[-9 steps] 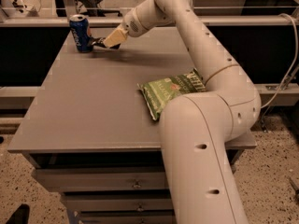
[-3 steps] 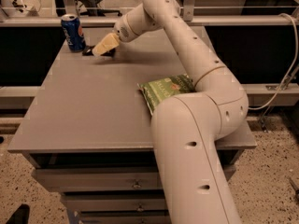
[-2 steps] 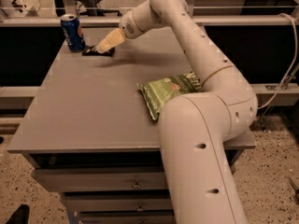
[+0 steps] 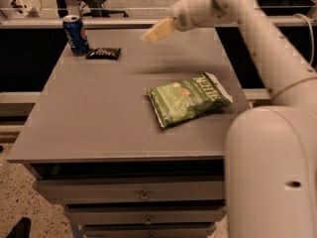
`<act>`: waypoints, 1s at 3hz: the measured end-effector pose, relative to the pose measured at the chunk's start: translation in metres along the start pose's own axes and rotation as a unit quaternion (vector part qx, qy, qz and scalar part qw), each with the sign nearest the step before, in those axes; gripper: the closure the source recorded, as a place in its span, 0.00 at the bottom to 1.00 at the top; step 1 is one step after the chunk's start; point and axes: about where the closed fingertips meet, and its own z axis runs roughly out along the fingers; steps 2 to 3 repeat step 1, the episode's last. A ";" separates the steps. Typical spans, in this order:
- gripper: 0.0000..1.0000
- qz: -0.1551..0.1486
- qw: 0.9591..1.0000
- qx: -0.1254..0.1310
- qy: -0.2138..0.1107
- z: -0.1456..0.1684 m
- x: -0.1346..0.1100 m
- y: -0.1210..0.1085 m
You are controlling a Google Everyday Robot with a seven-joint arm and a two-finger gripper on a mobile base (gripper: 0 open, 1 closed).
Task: Move rxbar chocolate near pepsi can
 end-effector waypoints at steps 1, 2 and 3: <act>0.00 0.008 0.998 0.055 -0.021 -0.088 0.022 -0.029; 0.00 0.008 0.998 0.055 -0.021 -0.088 0.022 -0.029; 0.00 0.008 0.998 0.055 -0.021 -0.088 0.022 -0.029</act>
Offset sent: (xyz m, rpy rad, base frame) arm 0.0000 0.0000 0.0000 0.0000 0.0000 0.0000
